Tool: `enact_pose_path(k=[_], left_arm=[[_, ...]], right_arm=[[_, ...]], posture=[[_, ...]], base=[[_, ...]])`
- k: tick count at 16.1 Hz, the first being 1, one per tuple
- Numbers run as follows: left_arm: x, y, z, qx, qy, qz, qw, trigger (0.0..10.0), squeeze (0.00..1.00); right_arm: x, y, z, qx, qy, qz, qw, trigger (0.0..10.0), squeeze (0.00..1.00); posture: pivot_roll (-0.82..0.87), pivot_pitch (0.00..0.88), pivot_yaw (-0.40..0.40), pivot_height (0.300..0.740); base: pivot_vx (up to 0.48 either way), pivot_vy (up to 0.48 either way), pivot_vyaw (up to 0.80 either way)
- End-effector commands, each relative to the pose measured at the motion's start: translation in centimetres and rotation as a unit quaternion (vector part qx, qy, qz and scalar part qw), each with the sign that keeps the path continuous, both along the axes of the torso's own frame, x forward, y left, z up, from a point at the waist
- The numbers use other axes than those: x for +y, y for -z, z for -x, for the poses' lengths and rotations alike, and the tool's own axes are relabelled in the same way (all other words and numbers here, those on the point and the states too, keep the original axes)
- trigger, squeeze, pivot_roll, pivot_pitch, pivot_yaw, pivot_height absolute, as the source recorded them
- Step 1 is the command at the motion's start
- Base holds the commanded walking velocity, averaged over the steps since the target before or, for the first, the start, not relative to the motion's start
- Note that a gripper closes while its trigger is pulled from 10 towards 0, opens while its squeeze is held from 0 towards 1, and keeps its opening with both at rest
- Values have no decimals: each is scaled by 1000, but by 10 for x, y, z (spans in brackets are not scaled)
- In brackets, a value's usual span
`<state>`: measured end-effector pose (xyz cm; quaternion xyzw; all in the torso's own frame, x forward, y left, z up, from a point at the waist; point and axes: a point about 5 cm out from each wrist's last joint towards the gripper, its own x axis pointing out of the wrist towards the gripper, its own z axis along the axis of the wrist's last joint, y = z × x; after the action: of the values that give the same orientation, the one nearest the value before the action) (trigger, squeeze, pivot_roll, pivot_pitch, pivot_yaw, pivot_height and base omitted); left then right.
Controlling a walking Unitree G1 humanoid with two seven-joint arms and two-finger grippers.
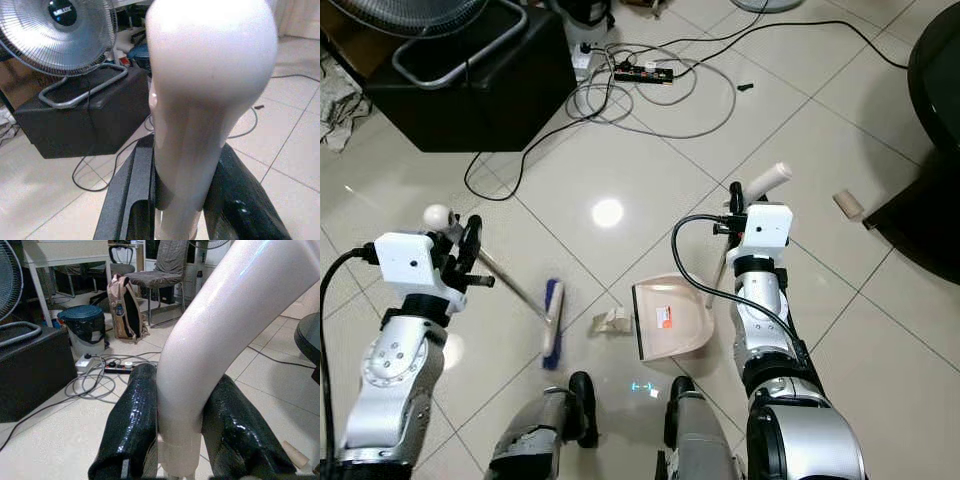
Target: Sweep floor
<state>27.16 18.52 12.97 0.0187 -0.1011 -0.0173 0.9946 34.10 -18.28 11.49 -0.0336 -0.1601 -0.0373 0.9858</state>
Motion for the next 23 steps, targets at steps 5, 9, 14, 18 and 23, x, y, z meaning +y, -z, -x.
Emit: enact_pose_path(k=[5,9,14,18,23], left_arm=[[-4,8,-4,14,-24,73,997,10000,0],[-7,4,-6,8,-15,104,994,10000,0],[-9,5,-5,20,4,132,991,10000,0],[-14,11,-8,52,32,207,976,10000,0],[-12,-6,-22,19,57,265,963,10000,0]], right_arm=[[0,12,3,31,0,10,999,10000,0],[-3,12,2,36,3,9,999,10000,0],[-4,11,1,40,8,7,999,10000,0],[-7,12,0,45,16,2,999,10000,0],[-14,11,-1,50,29,-1,998,10000,0]], posture=[[122,367,53,740],[125,366,53,740],[132,357,52,740],[137,334,57,740],[133,274,51,740]], base=[[0,0,0],[0,0,0],[0,0,0],[0,0,0],[0,0,0]])
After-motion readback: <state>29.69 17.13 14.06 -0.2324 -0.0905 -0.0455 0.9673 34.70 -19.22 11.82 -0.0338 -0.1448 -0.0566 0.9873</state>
